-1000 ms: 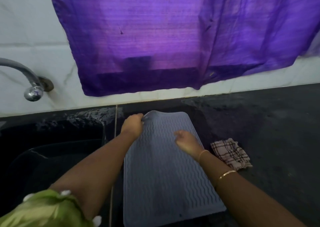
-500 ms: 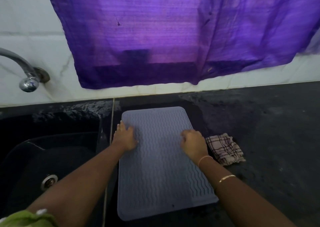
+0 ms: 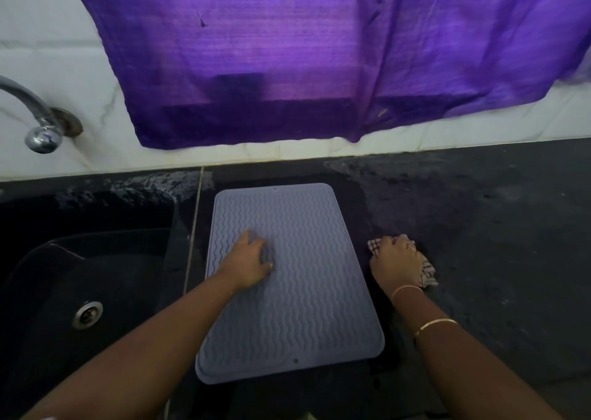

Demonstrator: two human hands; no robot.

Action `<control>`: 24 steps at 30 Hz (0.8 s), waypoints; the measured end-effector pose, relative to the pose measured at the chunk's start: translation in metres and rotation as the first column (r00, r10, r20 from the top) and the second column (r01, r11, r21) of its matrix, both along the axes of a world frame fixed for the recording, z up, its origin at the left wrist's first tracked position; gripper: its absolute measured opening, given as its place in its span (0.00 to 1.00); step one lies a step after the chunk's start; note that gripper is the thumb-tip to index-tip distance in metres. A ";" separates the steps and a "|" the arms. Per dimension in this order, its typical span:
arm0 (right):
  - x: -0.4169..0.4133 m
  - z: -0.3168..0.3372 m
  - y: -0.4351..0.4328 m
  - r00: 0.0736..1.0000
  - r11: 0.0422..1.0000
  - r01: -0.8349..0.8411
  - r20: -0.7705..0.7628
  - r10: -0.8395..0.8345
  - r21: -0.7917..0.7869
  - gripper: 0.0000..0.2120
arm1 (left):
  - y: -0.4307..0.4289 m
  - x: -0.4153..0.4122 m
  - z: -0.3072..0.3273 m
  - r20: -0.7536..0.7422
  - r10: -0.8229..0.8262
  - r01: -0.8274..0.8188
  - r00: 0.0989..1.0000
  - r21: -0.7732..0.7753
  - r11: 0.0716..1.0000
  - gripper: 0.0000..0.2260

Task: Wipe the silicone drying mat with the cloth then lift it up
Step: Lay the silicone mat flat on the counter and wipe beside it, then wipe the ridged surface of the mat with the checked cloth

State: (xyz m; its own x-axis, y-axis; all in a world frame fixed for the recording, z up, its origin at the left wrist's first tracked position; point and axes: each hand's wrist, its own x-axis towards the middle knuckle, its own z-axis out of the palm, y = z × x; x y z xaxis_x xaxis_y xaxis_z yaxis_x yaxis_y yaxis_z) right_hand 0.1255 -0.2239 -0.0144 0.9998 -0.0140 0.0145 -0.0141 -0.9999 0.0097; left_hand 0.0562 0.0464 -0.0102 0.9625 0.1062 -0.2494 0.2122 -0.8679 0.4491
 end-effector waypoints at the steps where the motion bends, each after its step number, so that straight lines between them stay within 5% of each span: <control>1: 0.004 0.003 -0.001 1.000 0.999 -0.003 0.000 0.003 0.033 0.15 | 0.002 -0.002 0.000 -0.003 0.018 -0.018 1.000 0.020 1.000 0.19; 6: 0.026 0.020 -0.001 0.995 0.935 0.078 0.029 -0.093 0.346 0.15 | 0.026 -0.005 0.005 -0.047 0.098 -0.093 0.994 0.105 0.990 0.20; 13: 0.034 0.034 0.056 0.945 0.807 -0.262 0.312 0.102 0.529 0.10 | 0.056 0.001 0.018 -0.194 0.124 -0.096 0.973 0.146 0.985 0.21; 19: 0.057 0.049 0.118 0.900 0.679 -0.434 0.301 0.314 0.592 0.13 | 0.078 0.017 0.025 -0.221 0.110 -0.040 0.969 0.299 0.953 0.34; 24: 0.083 0.062 0.158 0.931 0.599 -0.355 0.211 0.299 0.717 0.14 | 0.084 0.027 0.027 -0.374 0.075 0.119 0.924 0.470 0.875 0.48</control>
